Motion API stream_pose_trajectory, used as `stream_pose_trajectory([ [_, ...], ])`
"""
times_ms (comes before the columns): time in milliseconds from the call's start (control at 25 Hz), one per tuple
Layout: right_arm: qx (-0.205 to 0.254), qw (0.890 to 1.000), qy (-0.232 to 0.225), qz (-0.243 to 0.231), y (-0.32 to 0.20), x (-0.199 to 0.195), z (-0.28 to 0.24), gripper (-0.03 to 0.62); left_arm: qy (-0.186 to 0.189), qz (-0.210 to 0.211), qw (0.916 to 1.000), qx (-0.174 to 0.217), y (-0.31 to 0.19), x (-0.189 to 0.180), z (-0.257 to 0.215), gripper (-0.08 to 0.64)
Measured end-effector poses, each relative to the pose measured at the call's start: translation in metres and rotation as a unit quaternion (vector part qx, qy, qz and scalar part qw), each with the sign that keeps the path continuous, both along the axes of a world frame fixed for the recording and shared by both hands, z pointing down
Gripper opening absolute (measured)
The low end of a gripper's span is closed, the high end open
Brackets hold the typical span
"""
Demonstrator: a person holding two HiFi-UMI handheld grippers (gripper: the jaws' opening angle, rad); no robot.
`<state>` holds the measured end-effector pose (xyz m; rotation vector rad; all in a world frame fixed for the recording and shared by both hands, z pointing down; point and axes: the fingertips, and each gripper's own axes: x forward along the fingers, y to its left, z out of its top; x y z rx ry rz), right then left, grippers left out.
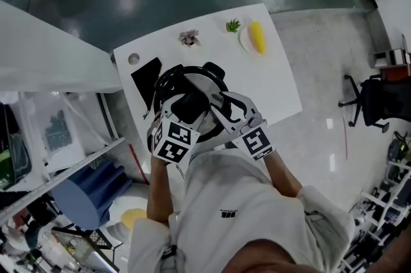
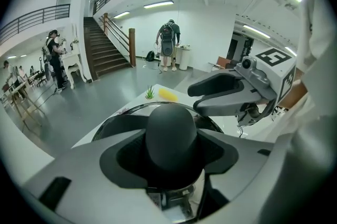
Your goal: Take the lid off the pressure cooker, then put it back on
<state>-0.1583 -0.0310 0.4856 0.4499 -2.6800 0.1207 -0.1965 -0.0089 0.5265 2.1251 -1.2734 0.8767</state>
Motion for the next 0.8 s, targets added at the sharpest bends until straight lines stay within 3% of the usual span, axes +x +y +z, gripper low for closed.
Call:
stream_pose_trajectory([
  [800, 0.019, 0.998, 0.001, 0.060, 0.002, 0.014, -0.002, 0.141, 0.008, 0.120, 0.9928, 0.008, 0.003, 0.004, 0.000, 0.287],
])
